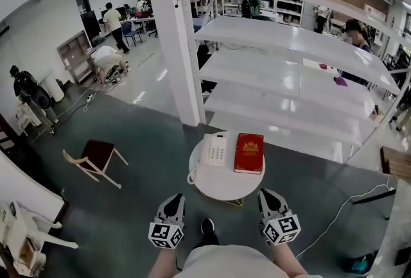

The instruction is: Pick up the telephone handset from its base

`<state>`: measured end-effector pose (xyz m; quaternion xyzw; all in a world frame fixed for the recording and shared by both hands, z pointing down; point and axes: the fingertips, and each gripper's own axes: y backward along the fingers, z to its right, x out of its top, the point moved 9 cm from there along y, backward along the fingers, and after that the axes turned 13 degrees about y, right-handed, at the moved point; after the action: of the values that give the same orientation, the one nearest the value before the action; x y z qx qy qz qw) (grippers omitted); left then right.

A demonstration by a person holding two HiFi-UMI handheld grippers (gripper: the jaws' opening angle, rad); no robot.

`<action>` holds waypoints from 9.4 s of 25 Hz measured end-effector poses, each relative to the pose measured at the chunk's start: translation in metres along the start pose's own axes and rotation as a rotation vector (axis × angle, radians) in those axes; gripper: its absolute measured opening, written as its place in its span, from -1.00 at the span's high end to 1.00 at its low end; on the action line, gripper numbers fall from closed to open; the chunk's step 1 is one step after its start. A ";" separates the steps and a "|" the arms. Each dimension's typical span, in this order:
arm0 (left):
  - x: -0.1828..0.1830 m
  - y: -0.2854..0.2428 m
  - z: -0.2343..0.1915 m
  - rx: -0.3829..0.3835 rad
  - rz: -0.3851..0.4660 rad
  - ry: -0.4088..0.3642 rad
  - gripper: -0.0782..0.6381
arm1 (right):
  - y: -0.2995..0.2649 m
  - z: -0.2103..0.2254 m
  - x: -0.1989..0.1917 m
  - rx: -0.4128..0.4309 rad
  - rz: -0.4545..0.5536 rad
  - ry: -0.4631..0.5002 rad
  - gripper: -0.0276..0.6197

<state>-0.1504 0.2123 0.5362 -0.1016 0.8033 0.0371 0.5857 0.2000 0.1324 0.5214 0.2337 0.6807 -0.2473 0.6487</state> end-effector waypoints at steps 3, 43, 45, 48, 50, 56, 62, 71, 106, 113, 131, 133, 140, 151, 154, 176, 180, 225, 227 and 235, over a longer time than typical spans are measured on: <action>0.005 -0.030 -0.018 -0.008 -0.019 -0.010 0.70 | -0.028 0.006 0.000 -0.016 -0.014 0.004 0.89; 0.058 -0.235 -0.144 -0.019 -0.034 0.043 0.69 | -0.232 0.080 0.012 -0.110 -0.043 -0.001 0.89; 0.057 -0.238 -0.137 -0.004 -0.026 0.043 0.69 | -0.231 0.089 0.009 -0.100 -0.045 -0.002 0.89; 0.054 -0.239 -0.126 0.010 -0.026 0.041 0.69 | -0.230 0.099 0.004 -0.089 -0.055 -0.010 0.89; 0.051 -0.238 -0.121 0.022 -0.036 0.037 0.69 | -0.228 0.104 0.003 -0.080 -0.058 -0.013 0.89; 0.045 -0.243 -0.111 0.048 -0.051 0.037 0.69 | -0.226 0.116 -0.001 -0.056 -0.056 -0.016 0.89; 0.042 -0.250 -0.109 0.059 -0.061 0.028 0.70 | -0.232 0.123 -0.002 -0.044 -0.055 -0.020 0.89; 0.030 -0.257 -0.115 0.079 -0.110 0.058 0.69 | -0.234 0.125 -0.004 -0.038 -0.069 -0.020 0.89; -0.117 -0.315 -0.150 0.079 -0.565 -0.031 0.69 | -0.234 0.139 -0.010 -0.083 -0.121 -0.013 0.89; -0.125 -0.343 -0.156 0.083 -0.595 -0.043 0.69 | -0.237 0.145 -0.012 -0.097 -0.130 -0.014 0.89; -0.160 -0.400 -0.180 0.176 -0.754 0.035 0.14 | -0.243 0.156 -0.015 -0.138 -0.158 -0.021 0.89; -0.166 -0.403 -0.183 0.185 -0.776 0.029 0.14 | -0.242 0.156 -0.016 -0.138 -0.160 -0.020 0.89; -0.178 -0.414 -0.195 0.217 -0.831 0.012 0.14 | -0.239 0.156 -0.017 -0.152 -0.173 -0.026 0.89; -0.197 -0.431 -0.206 0.246 -0.882 0.014 0.14 | -0.230 0.160 -0.022 -0.190 -0.201 -0.032 0.89; -0.198 -0.433 -0.207 0.234 -0.888 0.014 0.14 | -0.230 0.161 -0.022 -0.199 -0.207 -0.033 0.89; -0.207 -0.456 -0.197 0.234 -0.903 0.059 0.14 | -0.227 0.167 -0.024 -0.215 -0.215 -0.049 0.89; -0.210 -0.460 -0.197 0.259 -0.912 0.052 0.14 | -0.223 0.168 -0.024 -0.220 -0.222 -0.048 0.89; -0.173 -0.400 -0.183 0.259 -0.763 0.235 0.16 | -0.216 0.146 -0.022 -0.140 -0.170 -0.050 0.89; -0.164 -0.389 -0.183 0.245 -0.743 0.257 0.16 | -0.219 0.141 -0.020 -0.127 -0.163 -0.047 0.89; -0.121 -0.338 -0.181 0.132 -0.607 0.301 0.16 | -0.224 0.115 -0.015 -0.088 -0.138 -0.047 0.89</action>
<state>-0.2142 -0.1355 0.7278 -0.3022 0.8144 -0.2063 0.4505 0.1455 -0.1132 0.5396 0.1515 0.6902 -0.2668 0.6554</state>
